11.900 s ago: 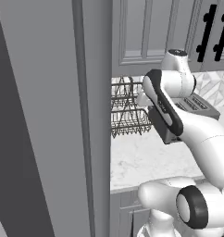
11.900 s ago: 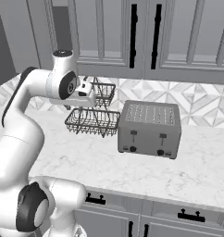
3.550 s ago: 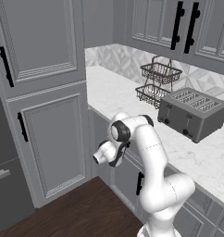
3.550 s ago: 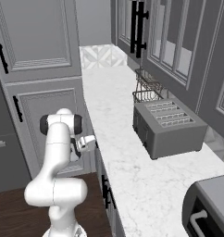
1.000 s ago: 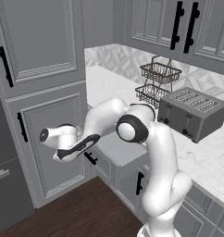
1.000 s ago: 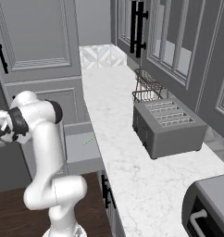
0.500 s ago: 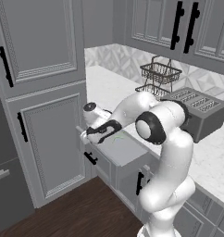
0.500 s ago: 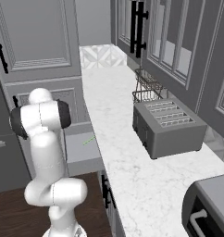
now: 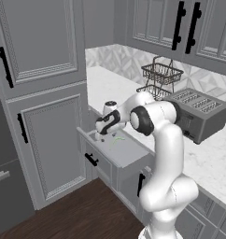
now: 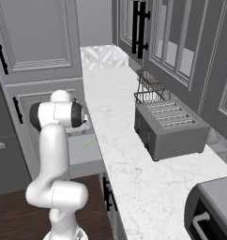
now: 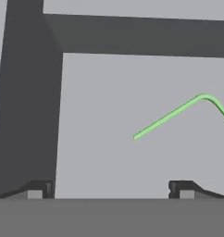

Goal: Take a straw from the drawer in front and place it inside the glass cup on the dining counter.

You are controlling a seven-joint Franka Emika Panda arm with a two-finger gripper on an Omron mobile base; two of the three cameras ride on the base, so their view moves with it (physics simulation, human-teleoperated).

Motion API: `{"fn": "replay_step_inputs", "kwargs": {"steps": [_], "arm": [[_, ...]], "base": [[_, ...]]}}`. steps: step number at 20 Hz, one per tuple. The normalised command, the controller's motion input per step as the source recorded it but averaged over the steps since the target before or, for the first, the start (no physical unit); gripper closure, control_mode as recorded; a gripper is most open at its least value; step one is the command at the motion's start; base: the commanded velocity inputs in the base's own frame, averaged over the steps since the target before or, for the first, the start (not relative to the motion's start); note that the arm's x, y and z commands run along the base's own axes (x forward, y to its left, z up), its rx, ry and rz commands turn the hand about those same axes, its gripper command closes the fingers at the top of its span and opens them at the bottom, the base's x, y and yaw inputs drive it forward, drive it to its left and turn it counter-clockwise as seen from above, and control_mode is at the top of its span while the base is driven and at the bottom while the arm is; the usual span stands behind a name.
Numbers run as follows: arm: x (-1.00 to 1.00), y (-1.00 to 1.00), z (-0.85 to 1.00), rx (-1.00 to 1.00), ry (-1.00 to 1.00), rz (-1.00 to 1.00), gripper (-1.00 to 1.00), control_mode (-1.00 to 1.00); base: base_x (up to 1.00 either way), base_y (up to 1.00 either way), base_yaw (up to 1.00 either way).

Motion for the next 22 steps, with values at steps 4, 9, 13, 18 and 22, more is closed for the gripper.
{"fn": "replay_step_inputs", "kwargs": {"steps": [4,9,13,18,22], "arm": [[0.53,0.00,-0.48,0.00,0.11,0.00,-1.00,-1.00],[0.39,0.00,-0.63,0.00,0.12,0.00,-1.00,-1.00],[0.09,0.01,-0.53,0.01,0.08,0.01,-1.00,-1.00],[-0.12,0.19,-0.35,0.03,0.02,0.04,-1.00,-1.00],[-0.55,0.63,-0.05,0.02,0.00,0.04,-1.00,-1.00]], "base": [[0.00,0.00,0.00],[0.00,0.00,0.00],[0.00,0.00,0.00],[0.00,0.00,0.00],[0.00,0.00,0.00]]}}
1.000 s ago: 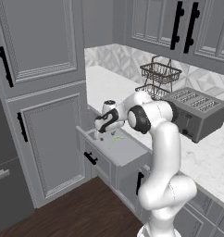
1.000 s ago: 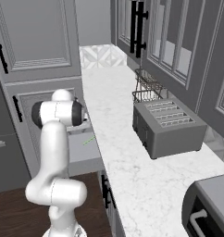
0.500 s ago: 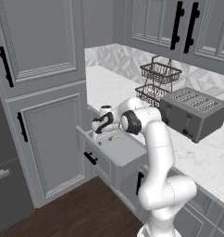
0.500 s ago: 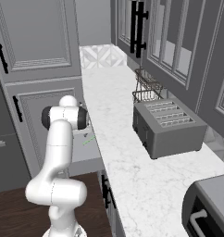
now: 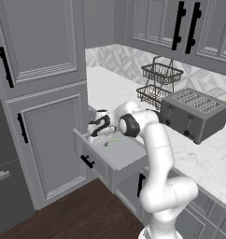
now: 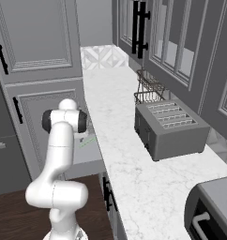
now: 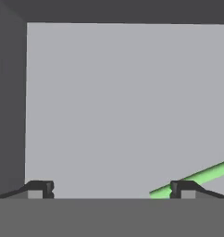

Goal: Take a straw from the drawer in front and place it inside the glass cup on the dining counter.

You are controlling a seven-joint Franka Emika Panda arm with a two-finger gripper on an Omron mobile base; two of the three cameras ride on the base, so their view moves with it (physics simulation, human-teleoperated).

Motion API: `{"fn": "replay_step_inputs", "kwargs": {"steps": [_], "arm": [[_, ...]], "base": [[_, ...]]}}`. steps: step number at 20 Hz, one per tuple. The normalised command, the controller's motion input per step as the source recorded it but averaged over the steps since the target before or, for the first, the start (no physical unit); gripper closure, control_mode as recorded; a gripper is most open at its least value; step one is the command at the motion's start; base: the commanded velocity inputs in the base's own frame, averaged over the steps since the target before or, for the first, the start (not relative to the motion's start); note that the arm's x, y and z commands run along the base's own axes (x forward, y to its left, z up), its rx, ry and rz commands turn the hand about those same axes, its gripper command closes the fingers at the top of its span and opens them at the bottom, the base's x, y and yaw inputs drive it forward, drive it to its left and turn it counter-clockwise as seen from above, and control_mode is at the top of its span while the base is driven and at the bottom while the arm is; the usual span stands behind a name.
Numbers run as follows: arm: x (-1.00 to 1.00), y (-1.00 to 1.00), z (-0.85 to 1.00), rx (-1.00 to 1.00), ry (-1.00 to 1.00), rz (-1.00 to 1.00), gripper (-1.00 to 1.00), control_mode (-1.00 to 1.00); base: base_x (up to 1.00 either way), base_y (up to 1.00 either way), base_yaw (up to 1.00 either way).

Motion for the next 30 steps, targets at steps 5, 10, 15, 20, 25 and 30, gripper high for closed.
{"fn": "replay_step_inputs", "kwargs": {"steps": [5,10,15,20,25,30], "arm": [[-0.77,0.95,0.00,0.00,0.00,0.00,-1.00,-1.00],[-0.78,1.00,0.00,0.00,0.00,0.00,-1.00,-1.00],[-0.42,0.72,0.13,0.00,-0.02,-0.03,-1.00,-1.00],[0.15,-0.19,0.25,0.00,-0.02,-0.26,-1.00,-1.00],[0.45,-0.38,0.04,0.00,0.00,-0.35,-1.00,-1.00],[0.49,-0.28,-0.06,0.00,0.00,-0.30,-1.00,-1.00]], "base": [[0.00,0.00,0.00],[0.00,0.00,0.00],[0.00,0.00,0.00],[0.00,0.00,0.00],[0.00,0.00,0.00],[0.00,0.00,0.00]]}}
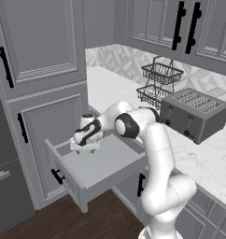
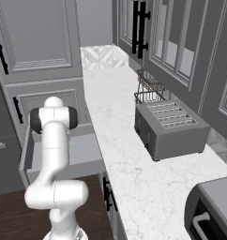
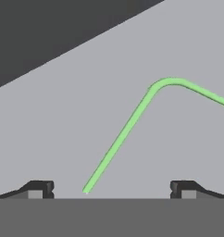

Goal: Take a straw from the drawer in front and place it inside the glass cup on the dining counter.

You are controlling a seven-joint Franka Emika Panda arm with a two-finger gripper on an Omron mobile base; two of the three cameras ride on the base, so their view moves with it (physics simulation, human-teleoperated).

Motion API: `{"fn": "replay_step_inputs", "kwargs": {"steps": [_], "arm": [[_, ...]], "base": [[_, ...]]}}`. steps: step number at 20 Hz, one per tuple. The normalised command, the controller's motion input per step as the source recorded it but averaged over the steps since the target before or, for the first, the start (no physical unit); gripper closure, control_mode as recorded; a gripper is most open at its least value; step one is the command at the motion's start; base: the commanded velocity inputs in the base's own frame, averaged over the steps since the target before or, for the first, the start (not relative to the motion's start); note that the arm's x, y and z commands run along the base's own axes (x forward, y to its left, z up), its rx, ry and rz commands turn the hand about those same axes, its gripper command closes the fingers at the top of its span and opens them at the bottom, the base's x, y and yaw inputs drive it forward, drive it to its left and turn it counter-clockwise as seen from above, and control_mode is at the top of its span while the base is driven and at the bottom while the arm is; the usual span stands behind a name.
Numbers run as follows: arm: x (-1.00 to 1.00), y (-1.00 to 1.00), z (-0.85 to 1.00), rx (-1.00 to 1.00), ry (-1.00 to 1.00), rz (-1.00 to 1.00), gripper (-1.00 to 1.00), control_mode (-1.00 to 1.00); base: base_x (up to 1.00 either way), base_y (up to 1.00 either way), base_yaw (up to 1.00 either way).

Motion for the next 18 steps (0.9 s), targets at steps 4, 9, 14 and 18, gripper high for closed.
{"fn": "replay_step_inputs", "kwargs": {"steps": [4,9,14,18], "arm": [[0.46,-0.25,-0.12,0.00,0.00,-0.23,-1.00,-1.00],[0.39,-0.14,-0.29,0.00,0.00,-0.14,-1.00,-1.00],[0.36,-0.02,-0.28,0.00,0.00,-0.08,-1.00,-1.00],[0.42,0.00,-0.18,0.00,0.00,-0.04,-1.00,-1.00]], "base": [[0.00,0.00,0.00],[0.00,0.00,0.00],[0.00,0.00,0.00],[0.00,0.00,0.00]]}}
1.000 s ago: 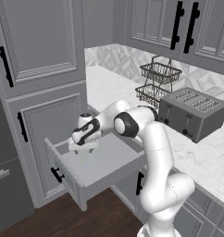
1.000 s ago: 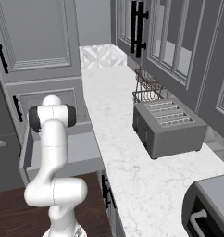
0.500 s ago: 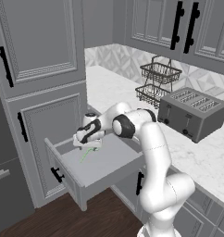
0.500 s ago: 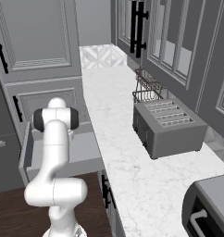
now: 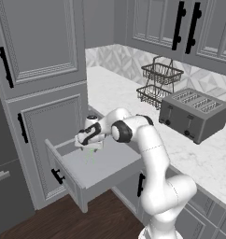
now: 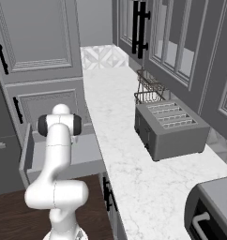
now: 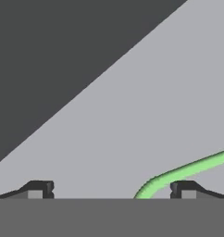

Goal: Take a straw from the drawer in front and place it inside the glass cup on the dining counter.

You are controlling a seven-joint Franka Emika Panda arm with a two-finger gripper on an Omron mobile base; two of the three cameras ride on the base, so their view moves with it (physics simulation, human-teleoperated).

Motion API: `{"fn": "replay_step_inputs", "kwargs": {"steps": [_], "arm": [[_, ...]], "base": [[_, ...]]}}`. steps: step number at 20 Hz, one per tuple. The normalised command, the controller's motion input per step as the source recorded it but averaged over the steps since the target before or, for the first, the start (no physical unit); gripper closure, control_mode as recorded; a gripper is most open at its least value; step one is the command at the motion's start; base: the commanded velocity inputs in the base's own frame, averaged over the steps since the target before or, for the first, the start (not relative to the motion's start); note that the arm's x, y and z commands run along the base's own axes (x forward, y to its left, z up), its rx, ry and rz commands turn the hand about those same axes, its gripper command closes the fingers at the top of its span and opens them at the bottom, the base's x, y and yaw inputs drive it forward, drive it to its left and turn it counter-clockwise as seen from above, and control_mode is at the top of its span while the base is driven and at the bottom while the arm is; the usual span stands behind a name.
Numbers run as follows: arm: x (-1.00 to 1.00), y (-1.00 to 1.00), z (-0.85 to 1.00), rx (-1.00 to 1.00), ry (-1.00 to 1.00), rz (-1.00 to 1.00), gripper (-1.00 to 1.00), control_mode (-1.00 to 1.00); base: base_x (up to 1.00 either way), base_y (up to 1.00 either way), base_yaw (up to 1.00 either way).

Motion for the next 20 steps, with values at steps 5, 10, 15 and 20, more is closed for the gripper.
{"fn": "replay_step_inputs", "kwargs": {"steps": [5,10,15,20], "arm": [[0.15,0.05,-0.25,-0.02,0.00,0.00,-1.00,-1.00],[-0.13,0.06,-0.29,-0.06,0.00,0.00,-1.00,-1.00],[-0.34,0.08,-0.26,-0.06,0.00,0.00,1.00,-1.00],[-0.08,0.00,-0.37,-0.07,0.00,0.00,1.00,-1.00]], "base": [[0.00,0.00,0.00],[0.00,0.00,0.00],[0.00,0.00,0.00],[0.00,0.00,0.00]]}}
